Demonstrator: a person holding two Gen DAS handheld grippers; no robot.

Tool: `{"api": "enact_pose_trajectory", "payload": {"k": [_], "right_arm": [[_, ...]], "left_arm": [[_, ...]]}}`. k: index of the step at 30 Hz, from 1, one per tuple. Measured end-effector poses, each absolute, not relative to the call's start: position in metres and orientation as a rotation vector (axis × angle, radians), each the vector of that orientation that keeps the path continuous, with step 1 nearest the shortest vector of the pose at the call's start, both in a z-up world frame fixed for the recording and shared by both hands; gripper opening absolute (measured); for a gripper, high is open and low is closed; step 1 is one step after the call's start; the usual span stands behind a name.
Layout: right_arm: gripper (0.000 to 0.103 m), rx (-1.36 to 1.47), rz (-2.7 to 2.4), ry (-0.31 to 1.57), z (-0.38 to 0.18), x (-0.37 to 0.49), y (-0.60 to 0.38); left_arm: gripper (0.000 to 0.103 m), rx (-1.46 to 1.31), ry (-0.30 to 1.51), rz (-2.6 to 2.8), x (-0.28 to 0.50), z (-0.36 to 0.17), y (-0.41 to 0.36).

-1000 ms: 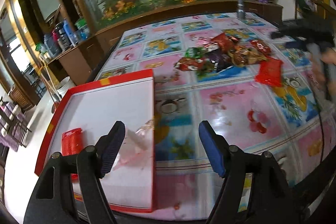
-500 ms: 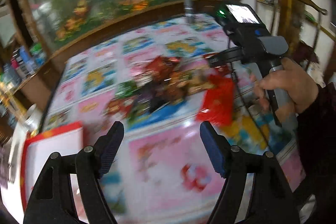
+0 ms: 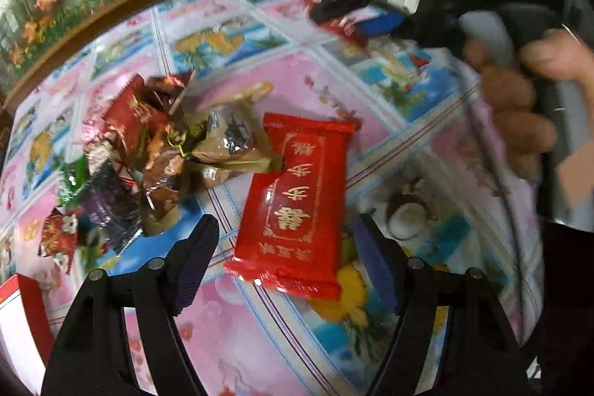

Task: Organize snacks
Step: 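Grasp a red gold-lettered packet with left gripper while right grasps another red gold-lettered packet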

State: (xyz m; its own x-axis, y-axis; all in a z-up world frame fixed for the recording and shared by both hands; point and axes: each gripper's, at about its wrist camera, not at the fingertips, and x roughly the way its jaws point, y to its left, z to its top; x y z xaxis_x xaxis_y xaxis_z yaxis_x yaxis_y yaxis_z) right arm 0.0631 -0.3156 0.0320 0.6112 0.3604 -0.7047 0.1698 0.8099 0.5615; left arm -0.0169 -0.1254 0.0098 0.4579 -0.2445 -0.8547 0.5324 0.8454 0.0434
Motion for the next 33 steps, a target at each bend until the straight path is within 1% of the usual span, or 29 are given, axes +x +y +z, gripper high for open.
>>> {"api": "enact_pose_trajectory", "payload": {"k": [4,5,6,8,9,12,17,28,33], "right_arm": [[0.034,0.661,0.119,0.901,0.035,0.061,-0.319],[0.034,0.667,0.124,0.898,0.035,0.061,-0.319],[0.034,0.668,0.130,0.897,0.036,0.062,-0.319],[0.034,0.669,0.137,0.895,0.035,0.062,-0.317],[0.034,0.666,0.140,0.896,0.035,0.062,-0.316],[0.034,0.656,0.144,0.892,0.035,0.063,-0.313],[0.034,0.646,0.143,0.893,0.033,0.065,-0.310],[0.034,0.620,0.204,0.921,0.022,0.071,-0.290],[0.034,0.575,0.237,0.908,0.022,0.070,-0.275]], "left_arm": [[0.074,0.283,0.999,-0.493,-0.006,0.006,-0.124],[0.070,0.274,0.995,-0.489,-0.006,0.007,-0.125],[0.061,0.275,0.989,-0.488,-0.006,0.007,-0.124],[0.053,0.278,0.978,-0.491,-0.008,0.009,-0.126],[0.051,0.272,0.978,-0.488,-0.011,0.009,-0.126],[0.049,0.253,0.964,-0.472,-0.019,0.008,-0.122],[0.049,0.205,0.966,-0.455,-0.040,0.010,-0.105],[0.048,0.074,0.992,-0.405,-0.111,0.022,-0.039],[0.048,0.014,0.959,-0.353,-0.132,0.033,-0.006]]}}
